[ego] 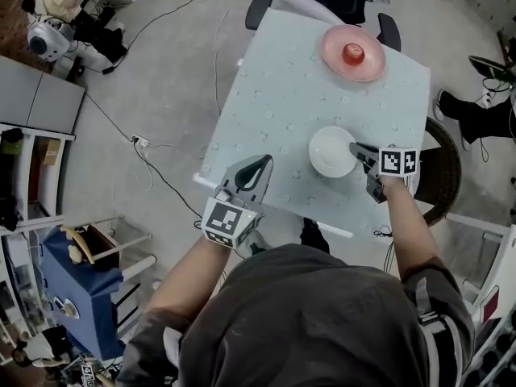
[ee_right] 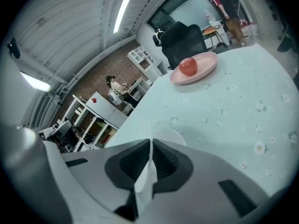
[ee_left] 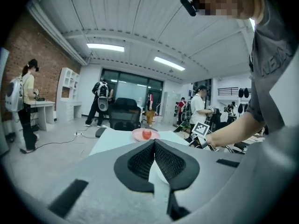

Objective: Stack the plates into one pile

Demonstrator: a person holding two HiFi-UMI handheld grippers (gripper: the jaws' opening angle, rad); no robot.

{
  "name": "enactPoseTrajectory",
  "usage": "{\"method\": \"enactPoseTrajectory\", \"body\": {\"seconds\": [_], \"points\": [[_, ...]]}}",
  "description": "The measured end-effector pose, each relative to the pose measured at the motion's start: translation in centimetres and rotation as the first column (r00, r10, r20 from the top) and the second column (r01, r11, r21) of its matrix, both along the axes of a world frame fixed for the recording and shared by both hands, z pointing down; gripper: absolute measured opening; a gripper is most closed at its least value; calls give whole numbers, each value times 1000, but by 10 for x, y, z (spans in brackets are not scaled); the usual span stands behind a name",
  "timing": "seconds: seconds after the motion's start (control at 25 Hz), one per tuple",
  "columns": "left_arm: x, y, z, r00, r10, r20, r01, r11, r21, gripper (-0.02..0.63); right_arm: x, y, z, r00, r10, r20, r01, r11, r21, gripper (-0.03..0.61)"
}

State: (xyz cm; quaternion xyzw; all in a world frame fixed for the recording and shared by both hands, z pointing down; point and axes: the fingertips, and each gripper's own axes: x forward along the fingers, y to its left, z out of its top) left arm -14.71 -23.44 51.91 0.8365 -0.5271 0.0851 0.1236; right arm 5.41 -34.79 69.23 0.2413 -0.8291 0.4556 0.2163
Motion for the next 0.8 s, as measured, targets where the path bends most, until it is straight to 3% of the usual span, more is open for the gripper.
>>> {"method": "enactPoseTrajectory", "body": {"seconds": [0.12,0.24,0.32,0.36,0.52,0.8], "points": [[-15,8,3,999,-34,-4,34,999,-3,6,7,-3,25,988,-22,-152,29,999,41,39],[-26,15,4,998,-59,-10,58,998,-6,6,15,-6,43,929,-42,-368,100,985,139,74],[-32,18,5,997,-71,-13,71,997,-6,7,14,-9,45,891,-40,-452,143,970,196,112],[-34,20,6,997,-76,-15,75,997,-6,6,12,-11,44,884,-33,-466,150,965,215,149],[-42,25,4,996,-87,-17,87,996,4,6,2,-19,25,886,2,-463,150,945,292,170],[-61,34,-20,991,-124,-43,125,991,37,6,-57,-12,-67,951,-41,-306,185,869,459,163]]}}
